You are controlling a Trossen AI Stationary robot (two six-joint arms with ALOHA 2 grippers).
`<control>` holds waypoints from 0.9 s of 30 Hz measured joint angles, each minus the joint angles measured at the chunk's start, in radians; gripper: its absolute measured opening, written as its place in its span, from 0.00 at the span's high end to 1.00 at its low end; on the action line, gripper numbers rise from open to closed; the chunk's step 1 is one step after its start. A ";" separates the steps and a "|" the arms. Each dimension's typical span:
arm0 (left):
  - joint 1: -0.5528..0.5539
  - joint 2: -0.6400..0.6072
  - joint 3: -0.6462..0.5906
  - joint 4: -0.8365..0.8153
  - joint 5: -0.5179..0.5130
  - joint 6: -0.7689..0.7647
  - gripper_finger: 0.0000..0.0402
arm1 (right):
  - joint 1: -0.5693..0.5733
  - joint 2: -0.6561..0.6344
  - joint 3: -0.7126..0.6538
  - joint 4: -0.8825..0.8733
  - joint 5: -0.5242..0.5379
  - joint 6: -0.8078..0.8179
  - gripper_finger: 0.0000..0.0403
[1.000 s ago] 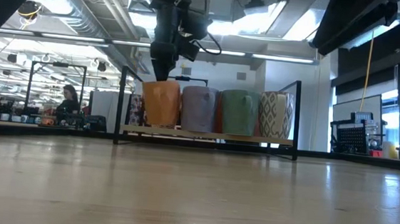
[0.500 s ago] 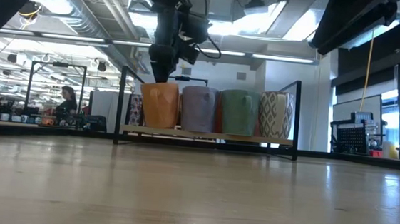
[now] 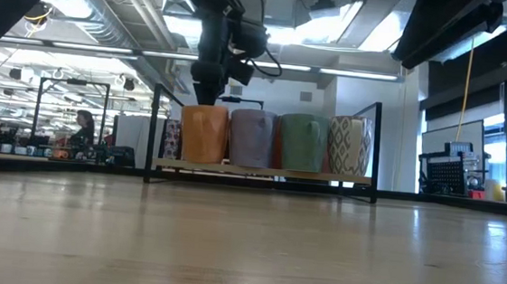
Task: Place coffee mugs
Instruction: Put the orange mug on the shelf, then return to Home Position
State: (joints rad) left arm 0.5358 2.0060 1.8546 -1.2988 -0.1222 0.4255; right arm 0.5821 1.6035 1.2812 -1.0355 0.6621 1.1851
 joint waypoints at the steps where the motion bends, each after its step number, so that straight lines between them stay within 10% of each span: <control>1: 0.000 0.001 0.000 0.010 -0.004 0.000 0.90 | 0.000 0.000 0.000 0.000 0.000 0.000 0.63; 16: -0.011 -0.004 0.006 -0.004 -0.052 -0.014 0.77 | 0.000 0.000 0.000 0.004 0.000 -0.002 0.63; 27: -0.049 -0.020 0.235 -0.155 0.015 -0.125 0.77 | 0.000 0.000 0.000 0.013 0.000 -0.011 0.63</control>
State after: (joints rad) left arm 0.4866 1.9864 2.0895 -1.4535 -0.1068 0.3002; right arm 0.5819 1.6035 1.2816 -1.0227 0.6621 1.1740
